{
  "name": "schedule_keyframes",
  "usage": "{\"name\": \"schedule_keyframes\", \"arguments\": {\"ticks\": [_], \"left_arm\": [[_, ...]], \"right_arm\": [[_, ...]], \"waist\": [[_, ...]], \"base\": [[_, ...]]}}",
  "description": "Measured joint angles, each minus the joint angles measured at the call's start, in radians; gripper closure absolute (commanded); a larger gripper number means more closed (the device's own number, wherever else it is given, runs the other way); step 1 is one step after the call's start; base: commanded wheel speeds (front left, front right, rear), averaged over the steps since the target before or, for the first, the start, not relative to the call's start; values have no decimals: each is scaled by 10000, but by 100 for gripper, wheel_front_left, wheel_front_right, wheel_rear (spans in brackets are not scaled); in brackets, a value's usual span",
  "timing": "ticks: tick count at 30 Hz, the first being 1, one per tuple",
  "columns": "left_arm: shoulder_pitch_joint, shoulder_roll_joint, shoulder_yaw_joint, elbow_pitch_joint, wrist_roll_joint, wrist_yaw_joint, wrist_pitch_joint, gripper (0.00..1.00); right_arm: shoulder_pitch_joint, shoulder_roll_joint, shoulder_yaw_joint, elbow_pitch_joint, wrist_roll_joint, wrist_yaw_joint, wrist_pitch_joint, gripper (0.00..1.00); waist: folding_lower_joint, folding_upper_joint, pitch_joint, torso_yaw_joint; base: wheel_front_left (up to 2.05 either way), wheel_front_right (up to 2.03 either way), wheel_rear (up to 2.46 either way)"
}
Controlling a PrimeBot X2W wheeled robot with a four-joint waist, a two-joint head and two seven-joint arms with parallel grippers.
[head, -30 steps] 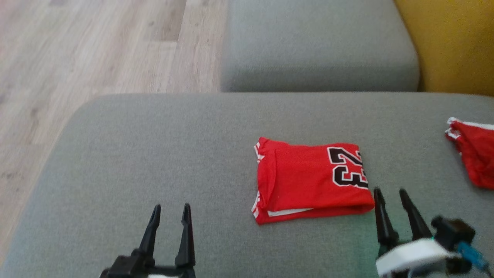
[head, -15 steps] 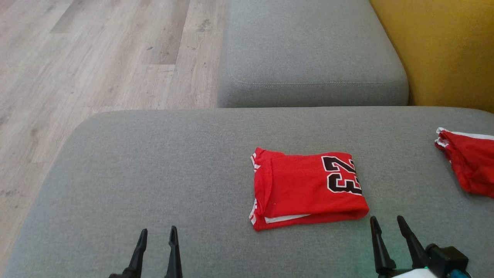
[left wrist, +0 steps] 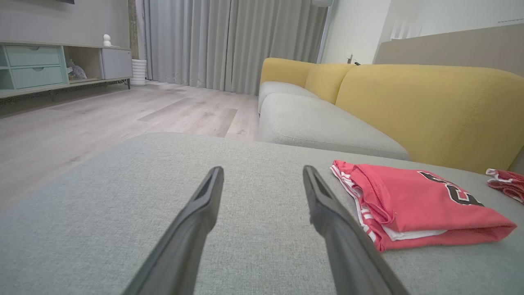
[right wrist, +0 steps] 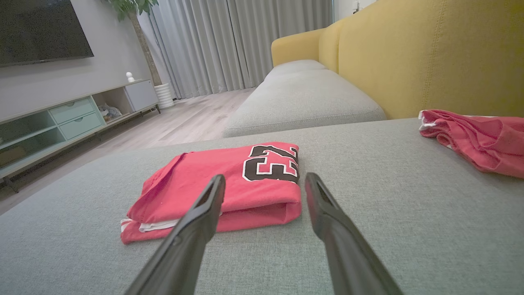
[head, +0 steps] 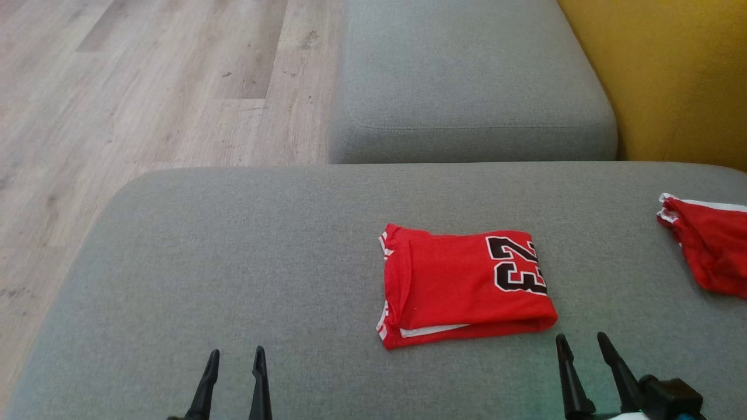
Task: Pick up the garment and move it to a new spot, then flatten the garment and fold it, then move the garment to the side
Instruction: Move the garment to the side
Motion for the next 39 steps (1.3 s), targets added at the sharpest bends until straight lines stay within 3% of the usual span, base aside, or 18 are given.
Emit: {"name": "schedule_keyframes", "arguments": {"ticks": [14,20,30,39], "left_arm": [[160,0,42,13,437,-12,0,0],[118,-2,-86,-98,483,-17,0,0],[-455,-2,-602,-102,579,-92,0,0],[-965,-4,-752,-92,566,-84,0,0]], "right_arm": [[-105,77,-113,554,-84,0,0,0],[-1686,100,-598,1983,-36,0,157,0],[-5011,-113,-1151,4600,485,0,1987,0],[-6518,-268,-1166,6755,196,0,1626,0]], "waist": [[1,0,375,-147],[2,0,971,-109],[3,0,1821,230],[2,0,2520,442]], "base": [[0,0,0],[0,0,0],[0,0,0],[0,0,0]]}}
